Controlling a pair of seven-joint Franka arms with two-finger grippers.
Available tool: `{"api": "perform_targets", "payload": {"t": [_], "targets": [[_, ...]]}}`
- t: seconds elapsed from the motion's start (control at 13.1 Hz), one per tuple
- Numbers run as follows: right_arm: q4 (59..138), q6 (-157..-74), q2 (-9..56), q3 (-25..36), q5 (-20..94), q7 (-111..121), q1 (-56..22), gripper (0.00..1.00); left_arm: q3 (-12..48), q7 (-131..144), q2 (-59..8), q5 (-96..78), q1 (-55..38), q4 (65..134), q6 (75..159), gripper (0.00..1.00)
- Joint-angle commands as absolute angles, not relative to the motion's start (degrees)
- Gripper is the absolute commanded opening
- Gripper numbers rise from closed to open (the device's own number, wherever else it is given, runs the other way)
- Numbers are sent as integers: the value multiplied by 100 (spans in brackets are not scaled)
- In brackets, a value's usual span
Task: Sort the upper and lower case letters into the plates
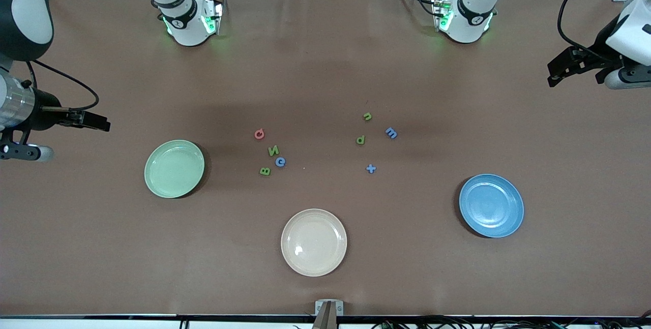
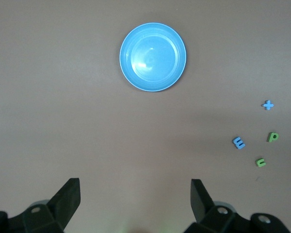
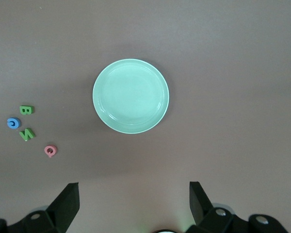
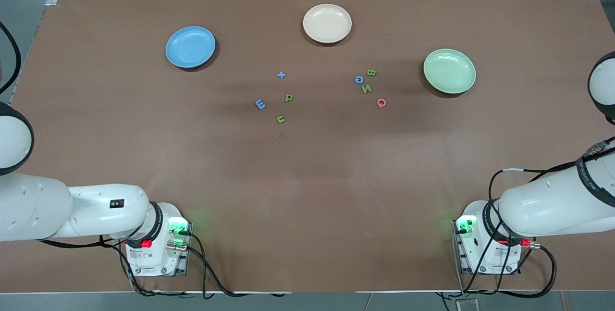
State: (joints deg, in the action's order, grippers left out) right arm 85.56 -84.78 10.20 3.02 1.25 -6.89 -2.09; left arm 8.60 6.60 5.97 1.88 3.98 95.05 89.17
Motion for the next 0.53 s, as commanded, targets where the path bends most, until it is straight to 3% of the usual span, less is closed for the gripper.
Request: {"api": "perform_targets", "payload": {"t": [0.0,0.46], "targets": [[9314,-8621,239,237,88,-677,-167,100,861,536,528,123,396,9325,8807,100],[9834,-8754,-439,167,88,-677,-62,100,1124,694,150,79,299,9684,9147,100]]}}
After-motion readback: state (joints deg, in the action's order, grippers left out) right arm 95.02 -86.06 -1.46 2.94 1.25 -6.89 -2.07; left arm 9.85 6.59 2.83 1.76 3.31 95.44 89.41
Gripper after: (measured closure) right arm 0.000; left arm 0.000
